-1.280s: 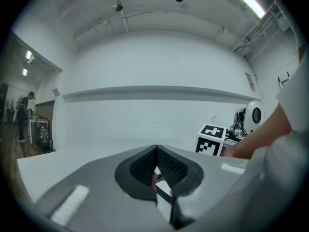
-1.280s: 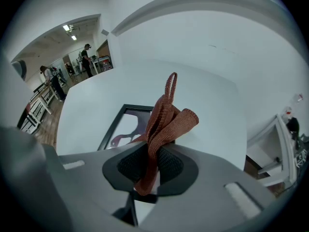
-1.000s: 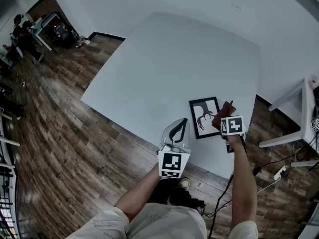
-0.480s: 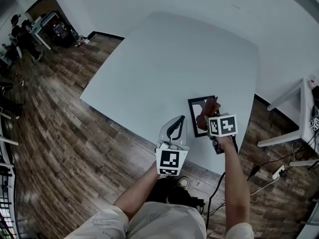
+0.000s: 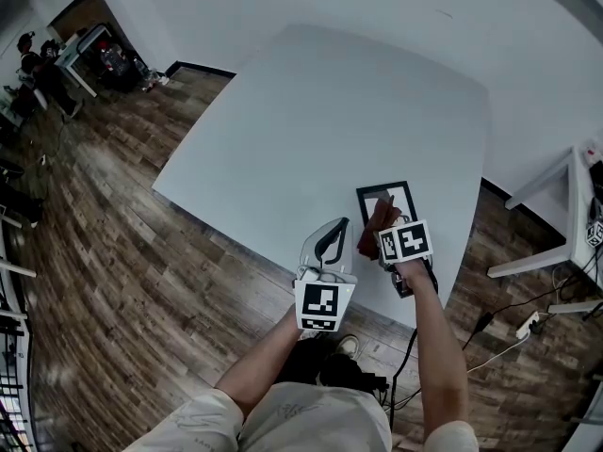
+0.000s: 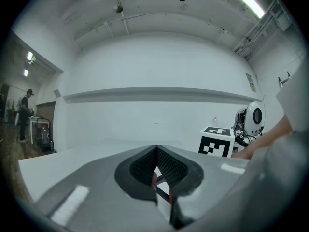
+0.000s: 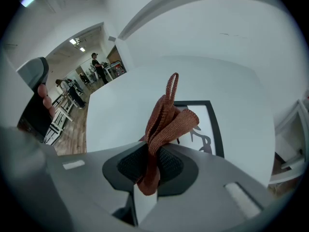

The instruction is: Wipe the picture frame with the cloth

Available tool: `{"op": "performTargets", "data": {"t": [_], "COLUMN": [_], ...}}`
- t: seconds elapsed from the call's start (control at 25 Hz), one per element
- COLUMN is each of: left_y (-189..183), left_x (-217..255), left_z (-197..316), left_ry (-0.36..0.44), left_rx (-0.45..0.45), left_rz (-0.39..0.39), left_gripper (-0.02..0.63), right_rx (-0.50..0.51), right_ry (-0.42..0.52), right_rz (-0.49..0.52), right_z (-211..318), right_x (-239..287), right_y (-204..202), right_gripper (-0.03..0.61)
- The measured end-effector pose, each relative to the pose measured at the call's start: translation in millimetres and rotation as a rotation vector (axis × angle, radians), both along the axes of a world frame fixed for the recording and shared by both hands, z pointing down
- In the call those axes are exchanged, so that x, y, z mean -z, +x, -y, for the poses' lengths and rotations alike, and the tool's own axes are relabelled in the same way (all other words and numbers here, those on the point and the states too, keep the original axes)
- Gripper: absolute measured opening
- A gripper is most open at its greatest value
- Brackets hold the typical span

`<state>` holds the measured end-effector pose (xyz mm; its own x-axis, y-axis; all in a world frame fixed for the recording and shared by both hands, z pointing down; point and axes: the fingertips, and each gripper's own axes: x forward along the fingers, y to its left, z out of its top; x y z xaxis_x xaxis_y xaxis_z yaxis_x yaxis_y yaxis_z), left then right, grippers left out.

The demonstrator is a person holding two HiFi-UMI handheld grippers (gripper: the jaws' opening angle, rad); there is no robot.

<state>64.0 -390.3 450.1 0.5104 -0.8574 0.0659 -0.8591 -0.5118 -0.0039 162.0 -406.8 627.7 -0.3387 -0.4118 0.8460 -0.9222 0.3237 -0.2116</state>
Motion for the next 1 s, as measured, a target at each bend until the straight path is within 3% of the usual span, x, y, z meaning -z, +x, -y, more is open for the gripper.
{"op": "performTargets", "data": {"t": [0.56,1.0], "left_y": [12,11], "left_x": [-7,-4], "left_z": [1,-2], "left_ry": [-0.016,-0.008], "left_rx": [-0.021,-0.018], "left_rz": [0.0,-0.002], "left_gripper": [0.0,0.0], "right_rx": [-0.204,-0.225], "right_ry": [-0.032,-0.015], "right_rz": [-0.081,-0.091], "right_z": [-18,-21], "right_x": [-8,-4], "right_y": [121,128], "right_gripper": [0.08,0.078]}}
